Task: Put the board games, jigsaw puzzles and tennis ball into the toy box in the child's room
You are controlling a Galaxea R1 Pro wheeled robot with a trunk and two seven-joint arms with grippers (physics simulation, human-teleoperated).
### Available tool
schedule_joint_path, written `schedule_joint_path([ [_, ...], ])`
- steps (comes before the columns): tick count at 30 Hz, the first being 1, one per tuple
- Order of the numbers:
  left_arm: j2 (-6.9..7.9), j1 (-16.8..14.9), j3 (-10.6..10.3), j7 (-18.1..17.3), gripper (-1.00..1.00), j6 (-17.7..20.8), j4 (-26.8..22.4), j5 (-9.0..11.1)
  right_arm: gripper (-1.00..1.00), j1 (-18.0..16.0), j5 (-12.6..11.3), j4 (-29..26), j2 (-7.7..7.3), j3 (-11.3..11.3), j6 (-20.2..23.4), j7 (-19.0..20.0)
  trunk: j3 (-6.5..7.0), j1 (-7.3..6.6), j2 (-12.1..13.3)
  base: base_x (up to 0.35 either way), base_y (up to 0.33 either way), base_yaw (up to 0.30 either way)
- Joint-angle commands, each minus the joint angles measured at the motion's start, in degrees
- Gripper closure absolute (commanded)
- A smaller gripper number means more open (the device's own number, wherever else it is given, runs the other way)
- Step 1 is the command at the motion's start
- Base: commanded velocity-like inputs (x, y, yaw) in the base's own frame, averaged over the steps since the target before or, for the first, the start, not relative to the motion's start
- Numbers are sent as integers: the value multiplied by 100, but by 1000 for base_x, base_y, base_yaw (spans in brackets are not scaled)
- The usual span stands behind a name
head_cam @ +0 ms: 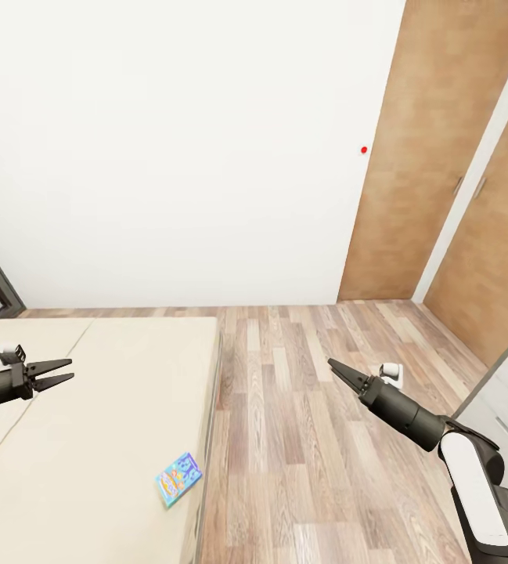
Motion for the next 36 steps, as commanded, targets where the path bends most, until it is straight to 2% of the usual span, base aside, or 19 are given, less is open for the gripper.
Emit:
schedule_joint_path([
  [1, 1, -5, 2, -24, -100, 61, 1, -7, -100, -6, -6, -1, 3, -5, 31, 8, -2, 4, -11, 0, 0, 0],
  [20, 1, -5, 2, -24, -100, 61, 0, -12, -100, -6, -4, -1, 1, -6, 30, 12, 177, 4, -11, 0, 0, 0],
  [26, 1, -5, 2, -24, -100, 49, 0, -15, -100, -6, -3, -1, 0, -6, 30, 9, 198, 4, -11, 0, 0, 0],
  [28, -65, 61, 67, -24, -100, 115, -66, -74, -100, -71, 62, 65, -65, 59, -36, 74, 198, 4, -11, 0, 0, 0],
  [31, -162, 159, 162, -24, -100, 211, -162, -48, -100, -168, 159, 161, -161, 155, -132, 171, 198, 4, -11, 0, 0, 0],
  [33, -227, 224, 225, -24, -100, 275, -225, -20, -100, -232, 223, 225, -94, 190, -197, 235, 198, 4, -11, 0, 0, 0],
  [36, -289, 322, 321, -24, -100, 177, -255, -1, -100, -134, 127, 322, 2, 92, -227, 252, 198, 4, -11, 0, 0, 0],
])
